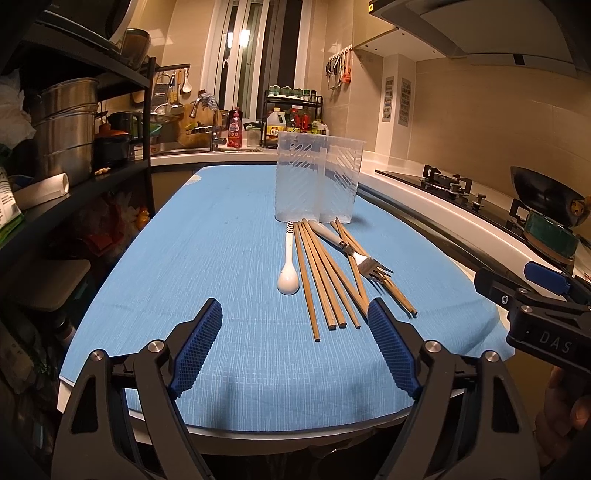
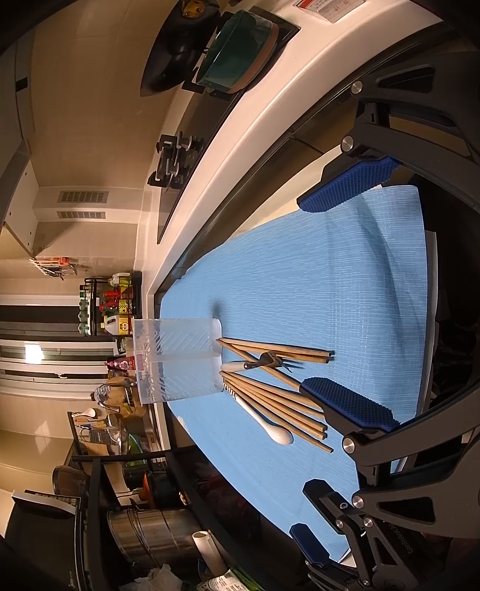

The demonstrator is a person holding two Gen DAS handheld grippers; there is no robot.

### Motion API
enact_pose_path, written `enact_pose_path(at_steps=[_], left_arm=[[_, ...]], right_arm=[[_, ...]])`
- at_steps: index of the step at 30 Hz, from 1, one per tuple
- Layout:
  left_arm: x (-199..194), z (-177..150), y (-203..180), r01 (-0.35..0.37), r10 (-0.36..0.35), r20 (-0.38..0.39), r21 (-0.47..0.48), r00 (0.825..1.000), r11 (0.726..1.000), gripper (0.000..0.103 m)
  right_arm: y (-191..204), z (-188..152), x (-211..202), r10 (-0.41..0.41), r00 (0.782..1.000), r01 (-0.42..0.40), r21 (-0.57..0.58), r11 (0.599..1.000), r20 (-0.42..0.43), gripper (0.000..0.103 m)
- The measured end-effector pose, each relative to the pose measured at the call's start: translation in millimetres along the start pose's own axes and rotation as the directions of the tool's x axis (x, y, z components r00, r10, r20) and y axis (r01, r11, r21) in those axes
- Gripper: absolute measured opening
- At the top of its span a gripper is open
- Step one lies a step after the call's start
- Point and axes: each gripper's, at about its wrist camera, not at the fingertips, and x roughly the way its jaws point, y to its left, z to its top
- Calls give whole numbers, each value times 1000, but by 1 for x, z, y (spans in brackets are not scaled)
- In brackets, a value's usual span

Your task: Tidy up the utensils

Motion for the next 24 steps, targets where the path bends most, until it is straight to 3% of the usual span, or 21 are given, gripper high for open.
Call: enact_pose_path(at_steps=[16, 19, 22, 24], left_arm=[[2, -4, 1, 1, -1, -8, -2, 1000, 1000, 75], [3, -8, 3, 4, -4, -16, -3, 1000, 1000, 67], [5, -11, 5, 18, -18, -27, -3, 999, 1000, 53], [8, -14, 5, 24, -24, -34, 1, 999, 1000, 38]], right_arm=[[-1, -3, 5, 4, 1000, -4, -1, 1000, -17, 85], [0, -5, 12, 22, 999, -22, 8, 1000, -32, 77], [1, -3, 23, 56, 997, -55, 21, 998, -55, 60], [2, 0, 33, 87, 993, -84, 40, 996, -79, 44]])
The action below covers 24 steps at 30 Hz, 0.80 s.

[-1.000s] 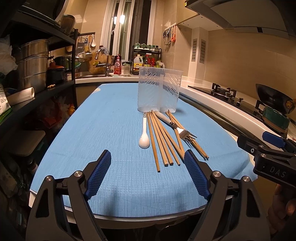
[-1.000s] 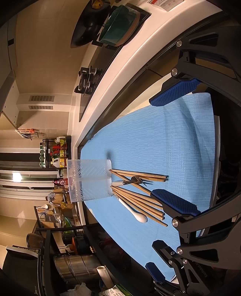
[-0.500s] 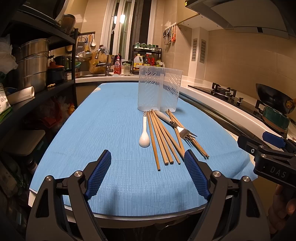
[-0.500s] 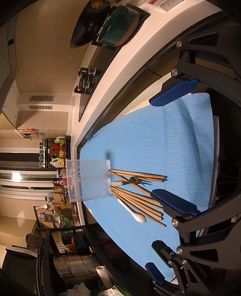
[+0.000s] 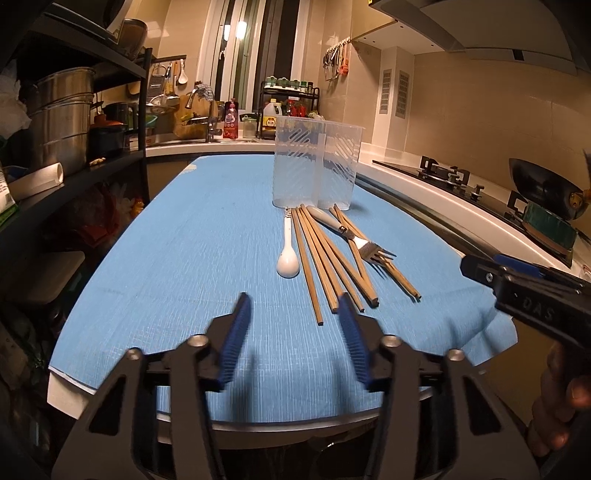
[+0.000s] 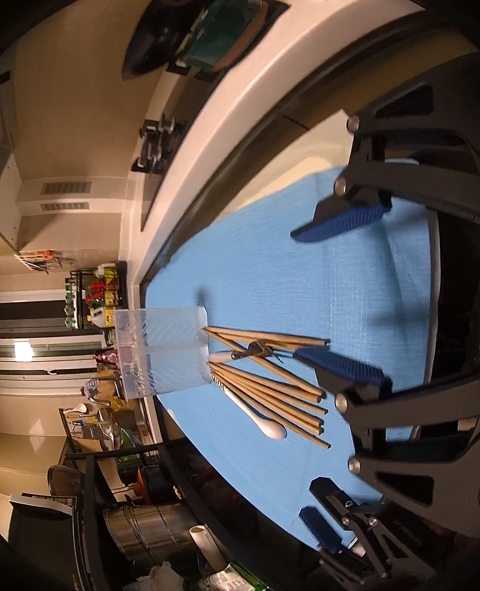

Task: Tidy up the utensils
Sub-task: 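Grasp a wooden chopstick with the right tool while the left tool grasps another chopstick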

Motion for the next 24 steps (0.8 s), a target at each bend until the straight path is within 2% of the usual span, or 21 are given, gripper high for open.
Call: enact_pose_path(at_steps=[3, 10, 13, 20, 22, 24], left_arm=[[3, -3, -2, 10, -10, -5, 15, 1000, 1000, 26], [11, -7, -9, 27, -26, -15, 57, 1000, 998, 24], [15, -8, -10, 29, -28, -27, 59, 999, 998, 24], [22, -3, -9, 26, -24, -37, 55, 999, 998, 24], [27, 1, -8, 26, -25, -42, 46, 999, 999, 21], [35, 4, -4, 28, -27, -61, 16, 998, 999, 7]], right_arm=[[0, 5, 16, 17, 1000, -17, 20, 1000, -20, 35], [8, 7, 44, 61, 995, -58, 40, 998, -75, 31], [12, 4, 56, 76, 991, -72, 41, 997, -109, 26], [18, -1, 62, 75, 988, -73, 16, 997, -132, 23], [19, -1, 61, 84, 988, -84, 3, 996, -127, 23], [21, -2, 60, 79, 990, -81, -17, 997, -121, 23]])
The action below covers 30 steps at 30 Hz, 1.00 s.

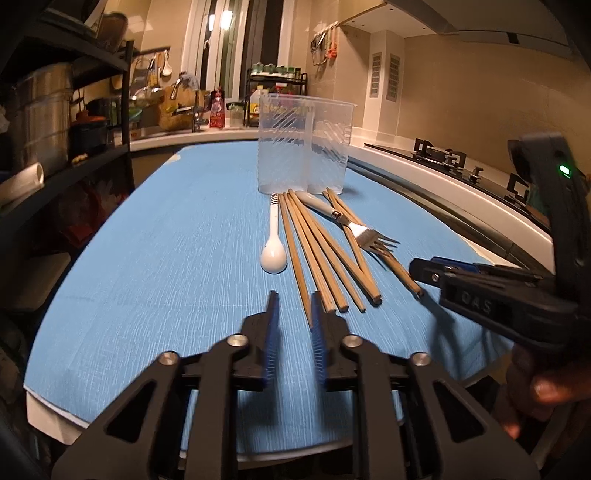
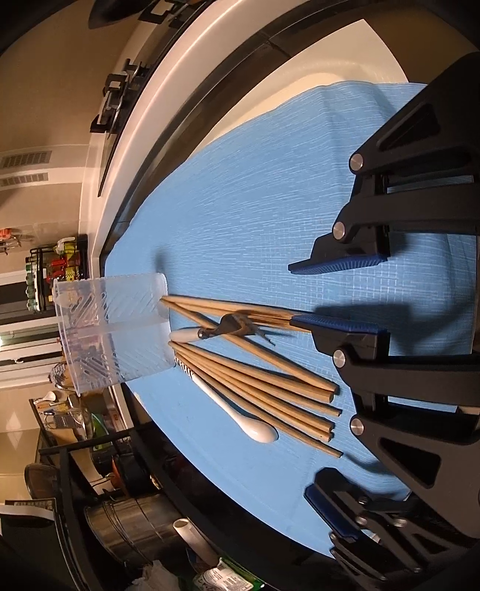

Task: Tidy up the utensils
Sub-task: 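Grasp a wooden chopstick with the right tool while the left tool grasps another chopstick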

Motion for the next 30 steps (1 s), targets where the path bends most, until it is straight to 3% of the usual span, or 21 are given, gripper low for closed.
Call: enact_pose_path(at_steps=[10, 15, 20, 30], left_arm=[[9, 6, -7, -2, 2, -6, 3, 1000, 1000, 7], [20, 1, -11, -10, 12, -64, 29, 998, 1000, 7], [21, 0, -16, -31, 35, -62, 69, 997, 997, 8], [13, -2, -15, -62, 64, -30, 88, 997, 994, 5]], right_arm=[[1, -2, 1, 36, 999, -36, -13, 999, -20, 24], [7, -2, 3, 21, 999, -22, -44, 999, -29, 25], [0, -3, 1, 4, 999, -6, -44, 999, -36, 5], [-22, -9, -14, -63, 998, 62, -19, 998, -27, 5]])
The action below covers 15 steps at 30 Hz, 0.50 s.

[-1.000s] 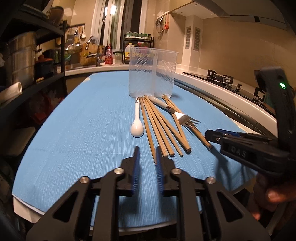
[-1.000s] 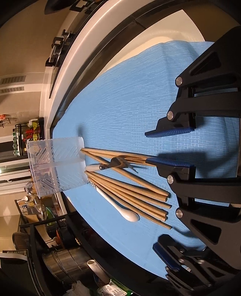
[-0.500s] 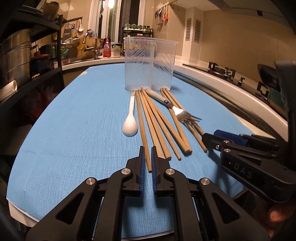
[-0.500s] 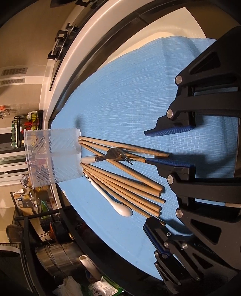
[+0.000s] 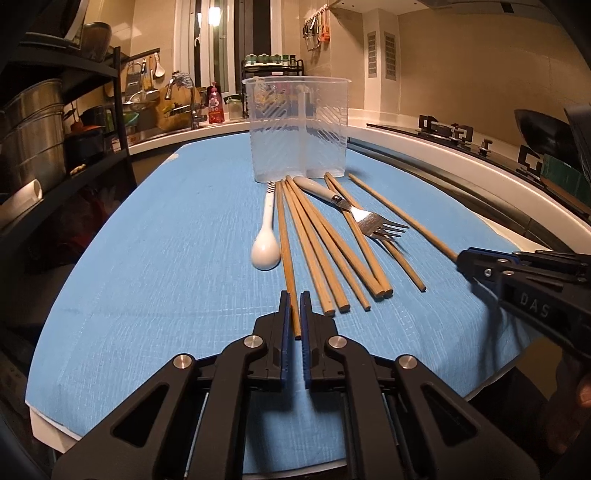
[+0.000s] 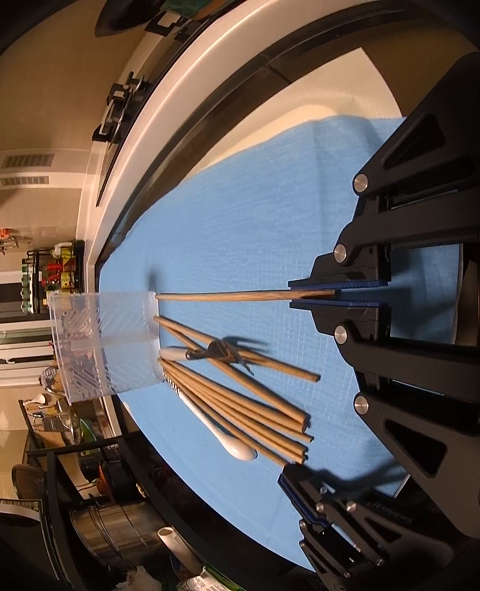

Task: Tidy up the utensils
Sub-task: 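Grasp a wooden chopstick with the right tool while the left tool grasps another chopstick, then lift both held chopsticks and carry them up over the clear container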

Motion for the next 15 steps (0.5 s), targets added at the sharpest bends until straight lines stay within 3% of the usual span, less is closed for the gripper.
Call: enact_pose_path(at_steps=[6, 15], left_arm=[[-21, -6, 2, -11, 10, 44, 14, 999, 1000, 5], [-9, -10, 8, -21, 22, 40, -22, 999, 1000, 10]], right_arm=[[-12, -6, -8, -23, 1000, 23, 13, 1000, 8, 5], [-11, -9, -4, -23, 999, 22, 9, 1000, 27, 8]])
